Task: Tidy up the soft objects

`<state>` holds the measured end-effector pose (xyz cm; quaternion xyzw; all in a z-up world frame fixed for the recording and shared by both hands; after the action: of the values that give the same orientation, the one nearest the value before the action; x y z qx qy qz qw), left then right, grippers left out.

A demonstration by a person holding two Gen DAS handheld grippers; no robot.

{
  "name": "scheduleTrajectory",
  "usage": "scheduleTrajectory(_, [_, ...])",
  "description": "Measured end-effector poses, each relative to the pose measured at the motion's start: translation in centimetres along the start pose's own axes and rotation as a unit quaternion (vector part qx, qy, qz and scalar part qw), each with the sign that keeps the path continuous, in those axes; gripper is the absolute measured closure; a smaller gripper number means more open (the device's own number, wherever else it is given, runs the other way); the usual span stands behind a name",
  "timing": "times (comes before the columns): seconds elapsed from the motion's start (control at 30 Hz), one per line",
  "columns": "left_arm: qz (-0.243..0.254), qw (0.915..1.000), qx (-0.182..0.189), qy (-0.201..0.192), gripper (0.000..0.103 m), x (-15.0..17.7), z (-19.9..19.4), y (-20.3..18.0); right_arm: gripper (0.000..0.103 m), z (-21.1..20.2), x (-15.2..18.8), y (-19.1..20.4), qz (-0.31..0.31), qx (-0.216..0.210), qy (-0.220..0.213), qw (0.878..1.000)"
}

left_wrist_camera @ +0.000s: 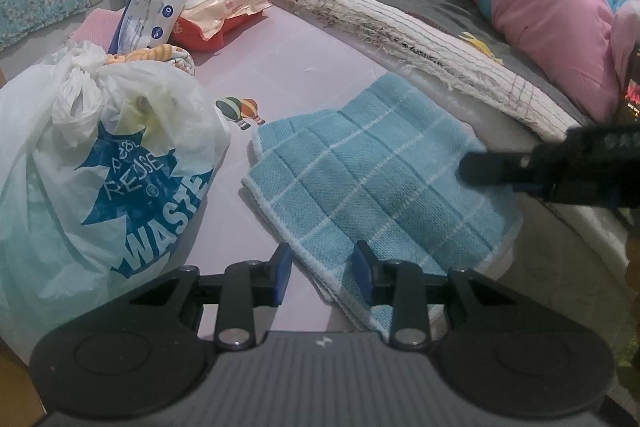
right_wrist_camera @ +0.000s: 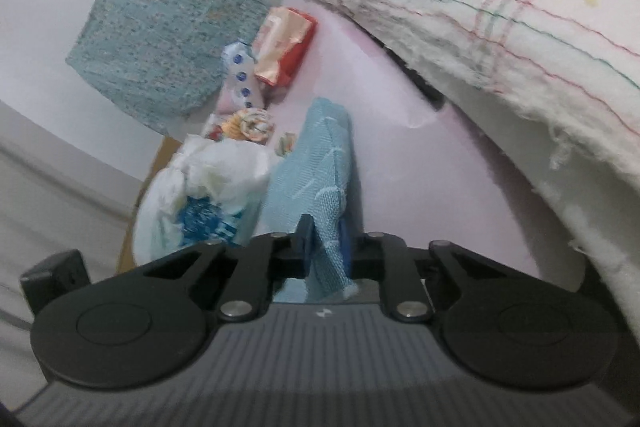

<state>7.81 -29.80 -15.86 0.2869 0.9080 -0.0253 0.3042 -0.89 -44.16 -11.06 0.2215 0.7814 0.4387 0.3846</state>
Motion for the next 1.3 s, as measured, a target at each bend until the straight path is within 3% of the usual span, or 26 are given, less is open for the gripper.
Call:
scheduleTrajectory(0.13, [0.003, 1.0000, -0.002, -0.002, 0.068, 0.0, 0.0, -0.1, 0.093, 0.7, -0.3, 2.9, -0.036, -0.048, 0.010, 0.998])
scheduleTrajectory(0.33, [0.002, 1.0000, 0.001, -0.003, 0.068, 0.0, 0.0, -0.1, 0.093, 3.8, 0.5, 5.7, -0.080, -0.084, 0.076, 0.990])
scheduleTrajectory(0.63, [-0.007, 0.9999, 0.012, 0.003, 0.068, 0.3, -0.4, 0.4, 0.090, 8.6, 1.1, 2.7, -0.024, -0.056, 0.164, 0.985])
scheduleTrajectory(0.87, [-0.017, 0.9995, 0.022, 0.013, 0.066, 0.9, -1.9, 1.5, 0.090, 9.0, 2.0, 1.3, 0.021, -0.070, 0.178, 0.981])
scheduleTrajectory(1.07, [-0.040, 0.9983, 0.039, -0.016, 0.053, -0.1, -4.6, 2.3, 0.089, 8.7, 2.4, 0.1, 0.095, -0.099, 0.176, 0.975])
scheduleTrajectory(1.2, [-0.069, 0.9960, 0.047, -0.029, 0.051, -1.4, -5.2, 3.0, 0.088, 8.0, 3.1, 0.5, 0.085, -0.100, 0.178, 0.975])
scheduleTrajectory(1.3, [-0.095, 0.9937, 0.057, -0.016, 0.051, -1.8, -4.4, 3.2, 0.088, 7.3, 3.6, 0.8, 0.065, -0.099, 0.177, 0.977])
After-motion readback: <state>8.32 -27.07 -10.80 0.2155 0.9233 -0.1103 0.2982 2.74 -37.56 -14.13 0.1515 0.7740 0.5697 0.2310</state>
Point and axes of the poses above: each gripper's, at about its wrist camera, not at the fingertips, and z roughly the way its jaws point, y to its left, x to its underside, the point moved 9 cm from there along z, roughly the way its jaws point, and after that the axes turned 12 degrees about -x, right-handed, at the moved point
